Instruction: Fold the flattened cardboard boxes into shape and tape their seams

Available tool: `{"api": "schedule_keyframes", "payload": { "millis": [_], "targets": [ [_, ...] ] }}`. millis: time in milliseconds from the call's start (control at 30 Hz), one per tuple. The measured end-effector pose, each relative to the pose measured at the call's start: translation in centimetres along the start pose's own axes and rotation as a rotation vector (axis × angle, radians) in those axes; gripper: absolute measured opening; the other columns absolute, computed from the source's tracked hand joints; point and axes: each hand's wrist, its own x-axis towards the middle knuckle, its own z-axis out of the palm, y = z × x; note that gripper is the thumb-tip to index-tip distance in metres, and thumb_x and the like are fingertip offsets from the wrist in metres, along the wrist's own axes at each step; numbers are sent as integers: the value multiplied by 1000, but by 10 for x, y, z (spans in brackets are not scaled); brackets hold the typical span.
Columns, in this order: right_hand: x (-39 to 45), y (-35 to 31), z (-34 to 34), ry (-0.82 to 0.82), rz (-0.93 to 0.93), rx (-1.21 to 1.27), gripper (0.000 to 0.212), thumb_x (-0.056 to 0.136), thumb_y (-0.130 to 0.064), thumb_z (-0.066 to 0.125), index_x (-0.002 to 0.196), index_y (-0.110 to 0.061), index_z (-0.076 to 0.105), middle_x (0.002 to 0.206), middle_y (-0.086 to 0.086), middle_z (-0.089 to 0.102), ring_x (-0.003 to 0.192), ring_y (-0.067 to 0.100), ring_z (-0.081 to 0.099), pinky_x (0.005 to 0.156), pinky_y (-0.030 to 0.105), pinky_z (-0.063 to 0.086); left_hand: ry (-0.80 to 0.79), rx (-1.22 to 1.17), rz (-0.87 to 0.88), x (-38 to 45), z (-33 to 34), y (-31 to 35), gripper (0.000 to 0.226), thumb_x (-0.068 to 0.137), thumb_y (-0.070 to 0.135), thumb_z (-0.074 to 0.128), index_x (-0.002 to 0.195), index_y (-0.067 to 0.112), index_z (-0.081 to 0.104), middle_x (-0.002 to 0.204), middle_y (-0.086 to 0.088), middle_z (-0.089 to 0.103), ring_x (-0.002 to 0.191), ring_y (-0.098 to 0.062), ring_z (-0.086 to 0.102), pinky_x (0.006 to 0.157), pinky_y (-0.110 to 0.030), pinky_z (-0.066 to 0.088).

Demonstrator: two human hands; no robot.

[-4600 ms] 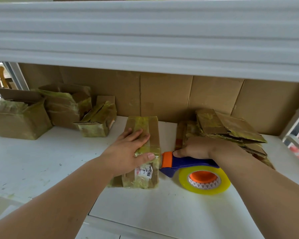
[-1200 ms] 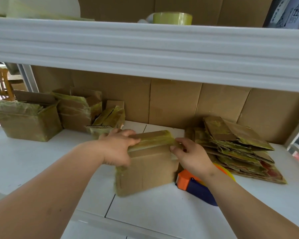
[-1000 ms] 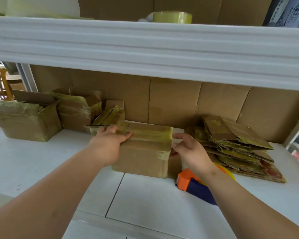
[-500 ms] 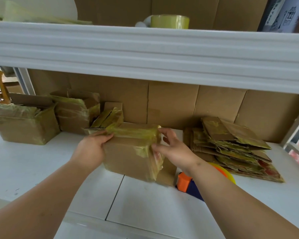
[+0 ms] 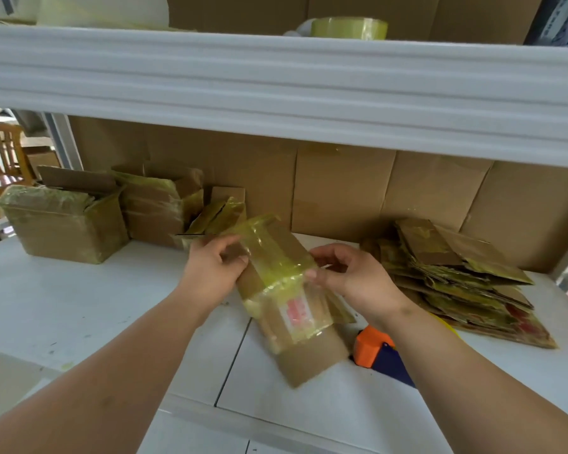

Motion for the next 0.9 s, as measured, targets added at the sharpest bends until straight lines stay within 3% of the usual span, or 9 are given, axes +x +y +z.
{"api": "schedule_keyframes", "payload": {
  "millis": [100, 233, 333, 433, 567, 633, 767, 800, 900],
  "targets": [
    [-1, -8, 1, 35, -28, -59, 42, 80, -34, 80, 116, -26, 59, 98, -1, 68, 86, 8, 65, 76, 21, 53, -54, -64, 5, 2, 0, 17, 34, 93, 24, 68, 125, 32, 64, 123, 4, 60, 106, -13, 61, 96, -32, 51],
    [-10, 3, -16, -51, 22, -73, 77, 75, -34, 84, 139, -37, 42, 95, 4, 68, 88, 15, 68, 85, 32, 57, -218, -135, -19, -1, 5, 20, 40, 91, 19, 70, 129, 28, 62, 131, 4, 59, 114, -12, 58, 102, -30, 45],
    [-18, 15, -22, -152, 68, -167, 68, 76, -26, 84, 136, -32, 52, 92, 0, 67, 84, 9, 67, 77, 20, 50, -286, -3, 35, -9, 21, 13, 36, 94, 20, 66, 129, 26, 62, 145, 8, 47, 127, -12, 48, 107, -31, 43],
    [-24, 23, -19, -215, 87, -193, 59, 77, -25, 84, 130, -26, 58, 92, -1, 66, 84, 8, 66, 73, 18, 50, -301, 122, 123, -17, 29, 3, 36, 97, 23, 61, 133, 25, 60, 150, 13, 37, 132, -6, 38, 112, -30, 39],
    [-30, 24, -22, -249, 103, -105, 55, 81, -40, 77, 131, -39, 54, 97, -8, 70, 95, 5, 66, 80, 15, 50, -337, 160, 161, -21, 22, 0, 38, 100, 27, 56, 139, 27, 55, 154, 15, 33, 138, -3, 32, 109, -19, 33],
    [-30, 27, -29, -164, 118, -96, 51, 81, -46, 66, 130, -45, 51, 100, -11, 69, 99, 4, 65, 85, 18, 48, -399, 199, 151, -21, 18, 4, 43, 101, 35, 53, 143, 29, 48, 160, 15, 25, 141, -4, 28, 111, -21, 29],
    [-24, 51, -54, 64, 234, -551, 22, 82, -24, 58, 104, -27, 57, 103, -1, 62, 88, 12, 57, 72, 28, 47, -523, 191, 36, -22, 10, 10, 72, 87, 58, 63, 148, 32, 36, 163, 17, 9, 142, -12, 33, 116, -34, 33],
    [-26, 55, -60, 41, 275, -681, 24, 75, -29, 56, 99, -26, 55, 102, 0, 60, 86, 14, 55, 67, 29, 44, -536, 206, 29, -22, 9, 11, 80, 80, 62, 68, 147, 32, 36, 164, 15, 8, 140, -13, 36, 114, -35, 36],
    [-37, 61, -71, -150, 435, -930, 55, 67, -43, 59, 118, -26, 47, 112, -1, 53, 95, 18, 52, 68, 28, 40, -477, 334, 105, -24, 12, 11, 89, 68, 69, 74, 143, 32, 41, 164, 15, 6, 145, -13, 27, 116, -38, 34]
  ]
}}
